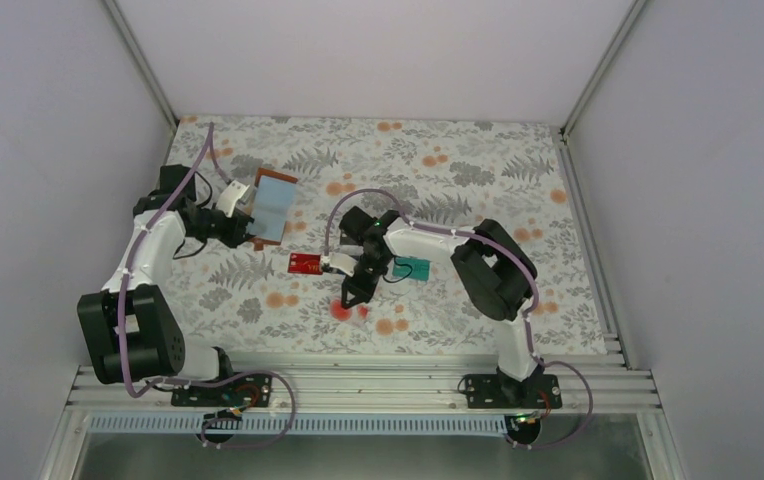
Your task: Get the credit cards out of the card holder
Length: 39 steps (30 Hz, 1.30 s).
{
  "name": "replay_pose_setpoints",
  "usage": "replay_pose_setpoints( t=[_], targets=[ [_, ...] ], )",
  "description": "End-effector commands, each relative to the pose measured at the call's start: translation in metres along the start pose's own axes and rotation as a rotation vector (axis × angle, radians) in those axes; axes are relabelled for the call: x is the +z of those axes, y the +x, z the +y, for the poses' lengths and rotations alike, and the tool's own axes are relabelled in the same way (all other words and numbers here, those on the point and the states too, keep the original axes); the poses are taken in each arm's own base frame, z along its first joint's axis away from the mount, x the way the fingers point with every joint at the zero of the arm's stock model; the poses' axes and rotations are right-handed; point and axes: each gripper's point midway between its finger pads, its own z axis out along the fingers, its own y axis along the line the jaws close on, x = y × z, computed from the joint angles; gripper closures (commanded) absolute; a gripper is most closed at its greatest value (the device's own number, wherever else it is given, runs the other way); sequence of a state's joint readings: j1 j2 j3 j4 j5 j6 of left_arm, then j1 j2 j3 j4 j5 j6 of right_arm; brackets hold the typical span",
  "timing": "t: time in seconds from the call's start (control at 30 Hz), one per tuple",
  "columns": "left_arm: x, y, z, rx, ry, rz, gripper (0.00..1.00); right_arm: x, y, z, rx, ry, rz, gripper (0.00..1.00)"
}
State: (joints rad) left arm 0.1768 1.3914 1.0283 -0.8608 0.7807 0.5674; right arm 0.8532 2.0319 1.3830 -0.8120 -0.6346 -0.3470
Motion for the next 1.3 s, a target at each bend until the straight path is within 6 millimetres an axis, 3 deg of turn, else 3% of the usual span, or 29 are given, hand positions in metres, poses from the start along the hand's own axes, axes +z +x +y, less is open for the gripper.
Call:
replay_pose_setpoints(
  t=[0.0,0.1,0.27,0.4,0.43,0.57,0.67,0.77,0.9,1.03,1.27],
  targets=[
    [-0.003,-0.006,-0.002,0.017,0.007,-0.024,0.98,0.002,0.02,-0.022,-0.027,0.127,0.102,0.96],
    [-0.003,-0.007,-0.002,0.016,0.009,-0.023,0.98,-0.002,0.021,-0.035,-0.051,0.199,0.152,0.96],
    [-0.004,-0.007,-0.002,0.02,0.009,-0.023,0.98,-0.001,0.003,-0.033,-0.122,0.212,0.138,0.93],
    [-0.005,-0.008,-0.003,0.024,0.01,-0.023,0.98,-0.001,0.0,-0.04,-0.121,0.252,0.137,0.74],
    [-0.005,-0.008,-0.003,0.024,0.011,-0.024,0.98,-0.003,0.0,-0.043,-0.117,0.275,0.139,0.63],
    [-0.005,-0.009,-0.004,0.027,0.019,-0.027,0.98,-0.028,-0.024,-0.054,-0.131,0.412,0.073,0.49],
    [-0.005,-0.009,-0.007,0.034,0.029,-0.029,0.97,-0.064,-0.063,-0.034,-0.19,0.442,-0.087,0.45],
    [-0.004,-0.009,-0.008,0.032,0.044,-0.031,0.97,-0.116,-0.102,-0.004,-0.276,0.466,-0.314,0.43],
    [-0.005,-0.013,-0.004,-0.009,0.066,-0.045,0.98,-0.201,-0.121,0.015,-0.268,0.484,-0.596,0.41],
    [-0.004,-0.011,0.024,-0.136,0.061,-0.053,0.98,-0.281,-0.104,-0.004,-0.103,0.534,-0.824,0.4],
    [0.028,0.01,0.08,-0.293,0.078,0.034,0.94,-0.344,-0.037,-0.05,0.17,0.596,-1.02,0.36]
  ],
)
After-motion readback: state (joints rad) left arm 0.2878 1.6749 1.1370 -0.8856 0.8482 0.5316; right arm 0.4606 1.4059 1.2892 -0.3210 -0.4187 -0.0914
